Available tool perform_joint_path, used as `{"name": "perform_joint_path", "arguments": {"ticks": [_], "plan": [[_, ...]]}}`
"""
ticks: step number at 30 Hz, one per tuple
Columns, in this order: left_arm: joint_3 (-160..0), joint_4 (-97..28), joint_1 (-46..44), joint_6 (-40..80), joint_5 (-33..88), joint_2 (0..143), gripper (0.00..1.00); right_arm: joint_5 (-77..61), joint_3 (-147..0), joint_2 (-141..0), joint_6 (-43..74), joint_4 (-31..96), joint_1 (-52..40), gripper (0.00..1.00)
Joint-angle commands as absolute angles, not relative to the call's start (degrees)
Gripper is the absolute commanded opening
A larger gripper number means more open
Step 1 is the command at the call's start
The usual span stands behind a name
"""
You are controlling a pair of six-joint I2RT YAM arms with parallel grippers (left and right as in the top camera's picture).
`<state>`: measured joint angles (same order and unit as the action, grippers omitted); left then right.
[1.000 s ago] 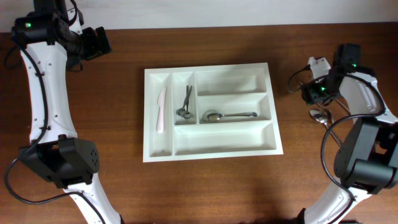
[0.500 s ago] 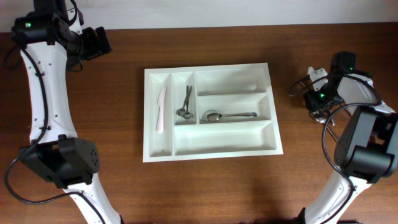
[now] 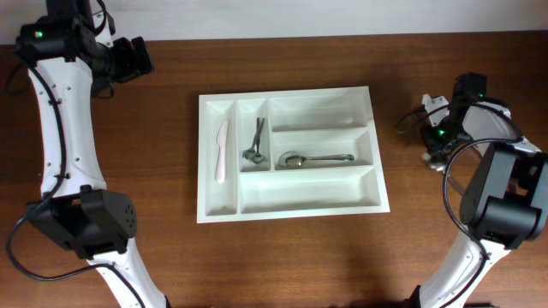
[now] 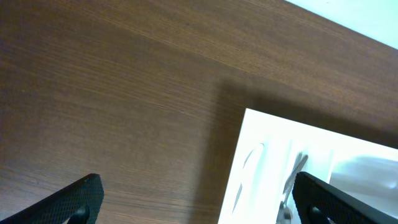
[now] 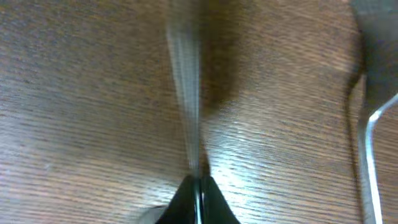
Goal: Pack container
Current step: 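Return the right gripper right and grasp a metal fork, then place the fork into the tray's top compartment and withdraw right gripper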
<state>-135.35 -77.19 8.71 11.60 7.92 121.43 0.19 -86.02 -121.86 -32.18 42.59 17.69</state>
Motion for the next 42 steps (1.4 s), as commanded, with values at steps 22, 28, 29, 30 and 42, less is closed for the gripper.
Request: {"name": "perform_joint_path", "arguments": {"ticks": [22, 28, 29, 30, 42], "plan": [[-136.07, -77.23, 8.80, 11.29, 7.68, 121.16, 0.99, -11.40, -123.55, -122.83, -42.74, 62.11, 3.57, 0.04], [-136.07, -77.23, 8.80, 11.27, 7.68, 121.16, 0.99, -15.00, -124.27, -122.96, -62.72, 64.62, -4.80, 0.04], [-136.07, -77.23, 8.80, 11.27, 7.68, 121.16, 0.99, -15.00, -124.03, -122.96, -65.76, 64.75, -6.59, 0.04], [-136.07, -77.23, 8.80, 11.29, 7.68, 121.16, 0.99, -15.00, -123.96, -122.96, -67.07, 64.75, -7.44, 0.04], [-136.07, -77.25, 8.80, 11.29, 7.68, 121.16, 0.99, -14.81, -123.52, -127.85, -73.71, 64.31, -11.94, 0.04]]}}
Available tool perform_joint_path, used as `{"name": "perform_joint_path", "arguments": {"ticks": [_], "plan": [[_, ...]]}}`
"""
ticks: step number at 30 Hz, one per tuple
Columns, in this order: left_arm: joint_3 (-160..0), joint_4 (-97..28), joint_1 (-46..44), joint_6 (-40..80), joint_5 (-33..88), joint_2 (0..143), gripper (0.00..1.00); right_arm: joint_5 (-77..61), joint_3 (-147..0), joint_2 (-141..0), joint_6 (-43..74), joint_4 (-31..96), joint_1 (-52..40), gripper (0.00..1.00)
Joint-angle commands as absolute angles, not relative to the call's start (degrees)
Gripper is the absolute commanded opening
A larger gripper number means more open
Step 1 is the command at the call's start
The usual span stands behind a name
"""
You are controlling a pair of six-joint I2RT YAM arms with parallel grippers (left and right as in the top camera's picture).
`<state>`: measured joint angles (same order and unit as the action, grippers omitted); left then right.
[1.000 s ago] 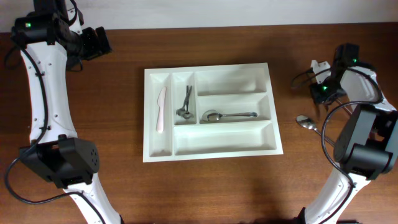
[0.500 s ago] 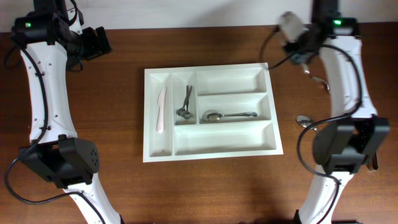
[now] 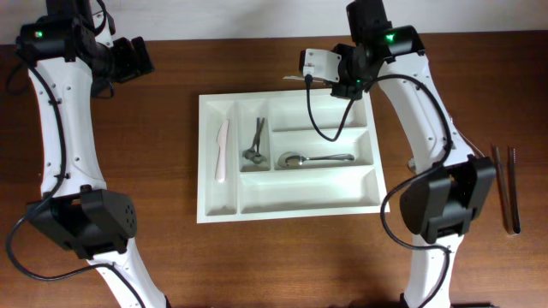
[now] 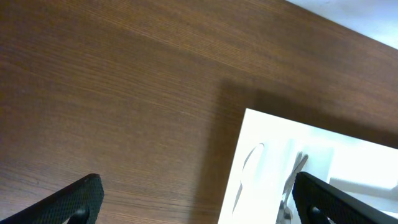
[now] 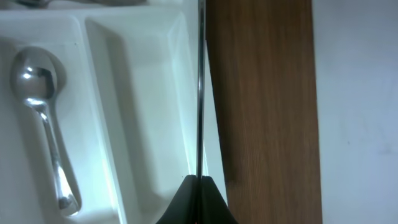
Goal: Pack container
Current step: 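Place the fork into the tray's top compartment and withdraw right gripper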
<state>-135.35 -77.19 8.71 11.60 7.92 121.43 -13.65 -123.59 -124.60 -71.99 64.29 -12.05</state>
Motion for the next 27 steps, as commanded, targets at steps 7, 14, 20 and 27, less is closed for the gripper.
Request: {"name": "perform_joint_path", "arguments": {"ticks": [7, 14, 20, 27], "plan": [[-136.07, -77.23, 8.80, 11.29, 7.68, 121.16, 0.99, -14.85, -123.52, -133.25, -69.65, 62.33, -11.99, 0.04], [-136.07, -77.23, 8.80, 11.29, 7.68, 121.16, 0.99, -14.85, -123.52, -134.43, -69.60, 62.28, -11.99, 0.04], [-136.07, -77.23, 8.80, 11.29, 7.68, 121.16, 0.99, -14.83, -123.55, -134.43, -68.03, 62.26, -11.99, 0.54], [-136.07, -77.23, 8.80, 11.27, 7.68, 121.16, 0.99, -6.46, -124.25, -130.74, -51.68, 62.85, -10.35, 0.71]]}}
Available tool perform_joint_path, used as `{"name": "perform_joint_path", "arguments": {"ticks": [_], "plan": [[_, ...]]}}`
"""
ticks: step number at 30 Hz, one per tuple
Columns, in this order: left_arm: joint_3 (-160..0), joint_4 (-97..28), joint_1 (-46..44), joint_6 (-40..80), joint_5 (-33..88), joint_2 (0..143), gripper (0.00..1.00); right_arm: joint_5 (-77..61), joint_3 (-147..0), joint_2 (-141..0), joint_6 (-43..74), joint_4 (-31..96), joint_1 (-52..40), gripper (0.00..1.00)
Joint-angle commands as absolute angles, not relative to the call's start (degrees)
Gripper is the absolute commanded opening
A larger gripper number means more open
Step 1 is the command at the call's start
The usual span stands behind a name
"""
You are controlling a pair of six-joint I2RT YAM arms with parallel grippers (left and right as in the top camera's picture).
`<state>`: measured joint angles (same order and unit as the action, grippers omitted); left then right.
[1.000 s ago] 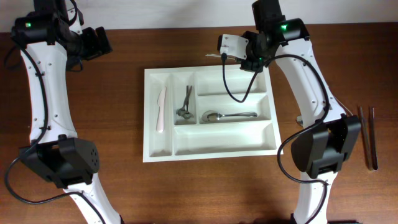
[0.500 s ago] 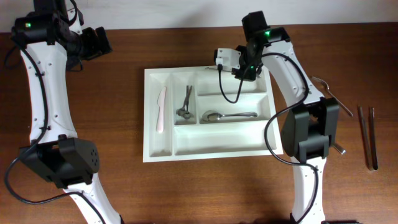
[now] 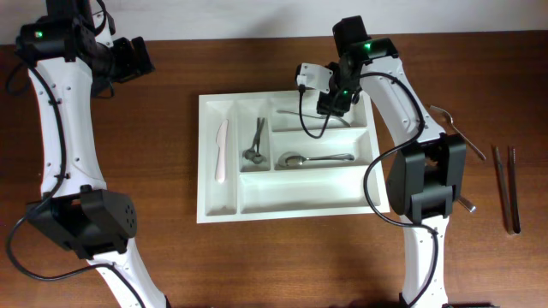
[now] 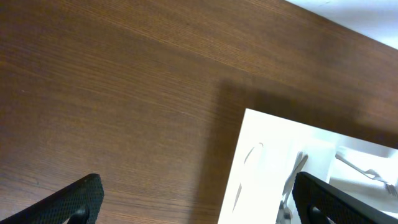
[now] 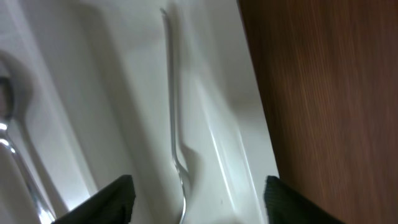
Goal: Pack container
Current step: 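Place the fork into the tray's top compartment and withdraw right gripper, then grasp another metal fork right of the tray with the right gripper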
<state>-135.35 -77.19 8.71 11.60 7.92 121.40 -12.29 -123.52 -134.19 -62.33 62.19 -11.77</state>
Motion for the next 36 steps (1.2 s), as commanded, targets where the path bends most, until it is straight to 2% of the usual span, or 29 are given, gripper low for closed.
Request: {"name": "perform_joint_path", "arguments": {"ticks": [1, 6, 9, 14, 23, 36], "plan": [[-136.07, -77.23, 8.80, 11.29, 7.68, 121.16, 0.99, -4.54, -124.79, -129.82, -49.21, 64.01, -9.82, 0.73], [-136.07, -77.23, 8.80, 11.27, 7.68, 121.16, 0.99, 3.81, -126.10, -124.11, -34.81, 70.39, -4.45, 0.75], [-136.07, -77.23, 8.80, 11.27, 7.68, 121.16, 0.99, 3.92, -126.10, -122.13, -31.40, 73.43, -0.56, 0.75], [-136.07, -77.23, 8.80, 11.27, 7.68, 121.16, 0.99, 3.66, -125.86, -122.15, -31.03, 77.43, 8.69, 0.76], [-136.07, -77.23, 8.80, 11.27, 7.68, 121.16, 0.99, 2.44, -124.51, -124.86, -31.03, 72.14, 19.31, 0.74], [-136.07, -77.23, 8.80, 11.29, 7.68, 121.16, 0.99, 1.72, -123.22, -134.54, -31.22, 67.09, 21.93, 0.75]]}}
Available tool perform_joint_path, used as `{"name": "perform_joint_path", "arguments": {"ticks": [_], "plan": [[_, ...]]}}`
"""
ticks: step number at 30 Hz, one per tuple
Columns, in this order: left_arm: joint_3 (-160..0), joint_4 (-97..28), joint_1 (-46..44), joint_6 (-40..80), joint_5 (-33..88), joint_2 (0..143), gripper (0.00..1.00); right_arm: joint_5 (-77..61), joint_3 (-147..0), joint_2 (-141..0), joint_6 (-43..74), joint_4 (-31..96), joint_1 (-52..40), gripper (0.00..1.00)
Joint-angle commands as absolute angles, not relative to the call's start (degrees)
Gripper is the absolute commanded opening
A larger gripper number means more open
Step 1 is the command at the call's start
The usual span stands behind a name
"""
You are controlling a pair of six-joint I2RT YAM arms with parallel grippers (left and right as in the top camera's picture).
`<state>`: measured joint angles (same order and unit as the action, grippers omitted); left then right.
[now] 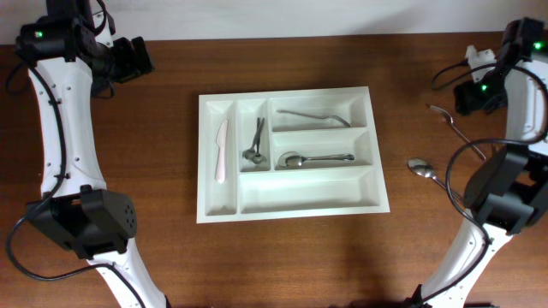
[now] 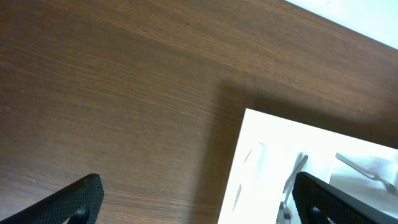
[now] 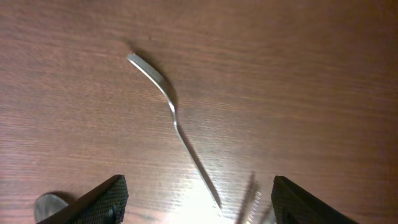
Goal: Pack container
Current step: 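Grasp another metal fork right of the tray with the right gripper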
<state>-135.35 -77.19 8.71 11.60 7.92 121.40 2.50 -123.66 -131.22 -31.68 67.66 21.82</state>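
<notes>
The white cutlery tray sits mid-table. It holds a white plastic knife in the left slot and small forks beside it. A metal fork lies in the back right compartment and a spoon in the one below. My right gripper is open at the far right, above a loose long metal utensil, with nothing between its fingers. A loose spoon lies nearby. My left gripper hangs open over bare wood left of the tray.
The tray's long front compartment has nothing in it. The loose utensil and loose spoon lie on the wood between the tray and my right arm. My left arm runs down the left side.
My right gripper has gone from over the tray's back right compartment to the far right of the table, still open. The fork stays in that compartment. The left arm has not moved.
My right gripper was shut on a metal fork at the table's right side. Then it held the fork at the tray's back edge. Then it stood open with the fork lying in the back right compartment. Now it is over the loose cutlery on the right.
</notes>
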Motion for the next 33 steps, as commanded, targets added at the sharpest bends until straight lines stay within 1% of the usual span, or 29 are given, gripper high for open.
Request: {"name": "perform_joint_path", "arguments": {"ticks": [1, 4, 7, 10, 16, 18, 19, 25, 28, 30, 32, 33], "plan": [[-136.07, -77.23, 8.80, 11.27, 7.68, 121.16, 0.99, 1.72, -123.20, -135.46, -31.22, 66.98, 21.93, 0.75], [-136.07, -77.23, 8.80, 11.27, 7.68, 121.16, 0.99, 1.63, -123.20, -138.26, -31.00, 66.54, 21.93, 0.74], [-136.07, -77.23, 8.80, 11.29, 7.68, 121.16, 0.99, 0.19, -123.15, -140.49, -31.00, 66.61, 21.96, 0.67], [-136.07, -77.25, 8.80, 11.27, 7.68, 121.16, 0.99, -0.01, -123.15, -141.78, -30.98, 66.59, 21.93, 0.64], [-136.07, -77.23, 8.80, 11.27, 7.68, 121.16, 0.99, -0.01, -123.00, -143.83, -29.47, 66.65, 21.93, 0.53], [-136.07, -77.23, 8.80, 11.27, 7.68, 121.16, 0.99, -0.05, -122.78, -144.07, -29.50, 66.48, 21.93, 0.52], [-136.07, -77.23, 8.80, 11.29, 7.68, 121.16, 0.99, -0.01, -122.78, -144.07, -29.47, 66.37, 21.93, 0.50], [-136.07, -77.23, 8.80, 11.29, 7.68, 121.16, 0.99, 0.01, -122.78, -144.07, -29.45, 66.41, 21.93, 0.37], [-136.07, -77.23, 8.80, 11.27, 7.68, 121.16, 0.99, -0.08, -122.78, -144.07, -29.06, 66.59, 21.93, 0.27], [-136.07, -77.23, 8.80, 11.27, 7.68, 121.16, 0.99, -1.19, -122.78, -144.07, -28.14, 66.59, 21.93, 0.11], [-136.07, -77.23, 8.80, 11.27, 7.68, 121.16, 0.99, -2.44, -122.78, -144.07, -27.94, 66.59, 21.93, 0.04], [-136.07, -77.25, 8.80, 11.29, 7.68, 121.16, 0.99, -2.59, -122.78, -144.07, -27.94, 66.57, 21.85, 0.04]]}}
